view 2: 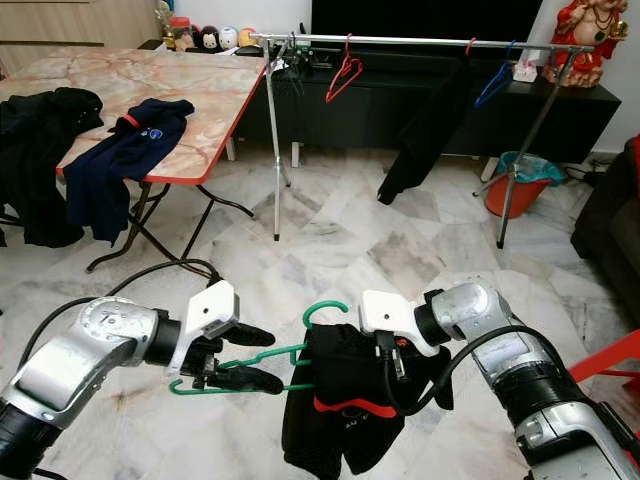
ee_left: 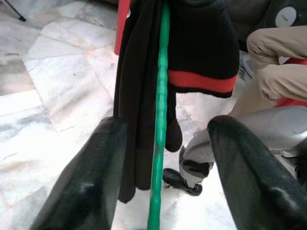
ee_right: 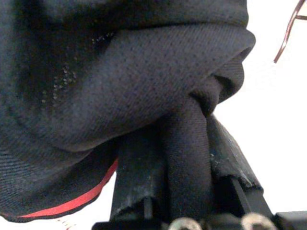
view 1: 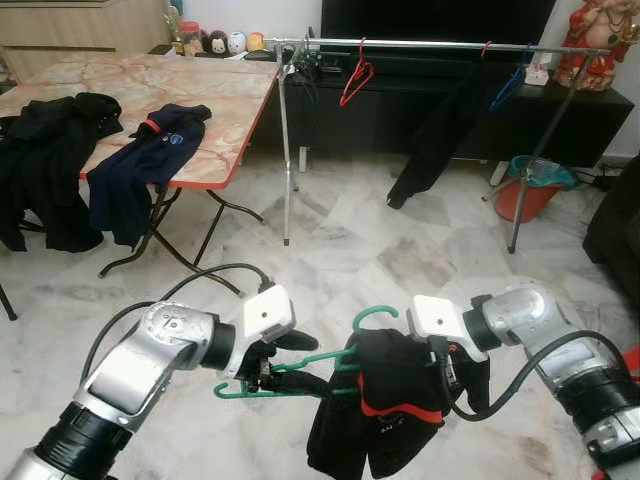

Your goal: Hang hanger

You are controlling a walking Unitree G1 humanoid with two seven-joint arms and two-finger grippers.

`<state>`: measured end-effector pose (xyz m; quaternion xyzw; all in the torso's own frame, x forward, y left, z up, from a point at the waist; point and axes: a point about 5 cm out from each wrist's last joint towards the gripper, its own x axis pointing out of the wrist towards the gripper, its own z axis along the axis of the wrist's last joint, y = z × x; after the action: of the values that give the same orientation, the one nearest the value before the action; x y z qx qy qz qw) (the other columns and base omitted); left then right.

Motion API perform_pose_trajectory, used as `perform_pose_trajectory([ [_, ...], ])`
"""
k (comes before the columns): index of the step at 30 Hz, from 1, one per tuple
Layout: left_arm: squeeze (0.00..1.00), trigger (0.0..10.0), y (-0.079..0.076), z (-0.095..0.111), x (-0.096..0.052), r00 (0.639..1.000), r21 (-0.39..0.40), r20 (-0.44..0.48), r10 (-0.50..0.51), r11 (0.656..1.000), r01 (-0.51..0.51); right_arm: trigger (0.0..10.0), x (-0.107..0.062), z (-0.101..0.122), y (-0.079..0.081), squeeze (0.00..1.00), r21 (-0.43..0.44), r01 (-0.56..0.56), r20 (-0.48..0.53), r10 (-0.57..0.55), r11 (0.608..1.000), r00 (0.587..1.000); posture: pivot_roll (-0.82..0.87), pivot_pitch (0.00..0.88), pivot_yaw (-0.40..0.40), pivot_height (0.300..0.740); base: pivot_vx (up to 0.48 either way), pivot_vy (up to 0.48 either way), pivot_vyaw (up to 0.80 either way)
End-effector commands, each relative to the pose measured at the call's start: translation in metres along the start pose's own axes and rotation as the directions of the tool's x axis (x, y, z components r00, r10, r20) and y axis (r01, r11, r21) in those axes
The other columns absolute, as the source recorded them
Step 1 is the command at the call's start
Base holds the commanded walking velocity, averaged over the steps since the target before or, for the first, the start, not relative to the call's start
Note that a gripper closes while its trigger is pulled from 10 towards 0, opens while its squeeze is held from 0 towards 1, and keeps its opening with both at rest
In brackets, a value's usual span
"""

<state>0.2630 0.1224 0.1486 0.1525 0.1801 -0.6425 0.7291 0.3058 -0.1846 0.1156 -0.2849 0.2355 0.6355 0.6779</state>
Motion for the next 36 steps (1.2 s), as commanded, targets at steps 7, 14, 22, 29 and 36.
perform_pose_trajectory([
  [7,1.0,10.0,0.016,-0.003,-0.029,0.989,-0.013,-0.004,0.149,0.989,-0.149,0.0,-0.017,-0.014,0.001,0.0,0.046,0.066,-0.02,-0.065,0.997,0.998,0.15,0.0,-0.046,0.74,0.0,0.0,0.0],
  [14,1.0,10.0,0.037,-0.005,-0.052,0.921,-0.035,0.036,0.389,0.921,-0.388,0.0,-0.023,-0.014,-0.007,0.0,0.067,0.169,0.013,-0.171,0.983,0.985,0.15,0.0,-0.046,0.74,0.0,0.0,0.0],
  [22,0.0,10.0,0.074,-0.026,-0.086,0.523,-0.201,0.029,0.852,0.518,-0.832,0.0,-0.023,-0.009,-0.027,0.0,0.144,0.417,0.069,-0.429,0.898,0.901,0.14,0.0,-0.049,0.74,0.0,0.0,0.0],
  [29,0.0,10.0,0.08,-0.055,-0.106,0.171,-0.386,-0.065,0.983,0.133,-0.913,0.0,-0.02,-0.002,-0.038,0.0,0.201,0.517,0.109,-0.543,0.832,0.832,0.14,0.0,-0.051,0.74,0.0,0.0,0.0],
  [36,0.0,10.0,0.069,-0.103,-0.083,0.184,-0.392,-0.266,0.946,0.068,-0.917,10.0,-0.01,0.017,-0.05,0.0,0.208,0.558,0.15,-0.59,0.803,0.793,0.14,0.0,-0.053,0.74,0.0,0.0,0.0],
])
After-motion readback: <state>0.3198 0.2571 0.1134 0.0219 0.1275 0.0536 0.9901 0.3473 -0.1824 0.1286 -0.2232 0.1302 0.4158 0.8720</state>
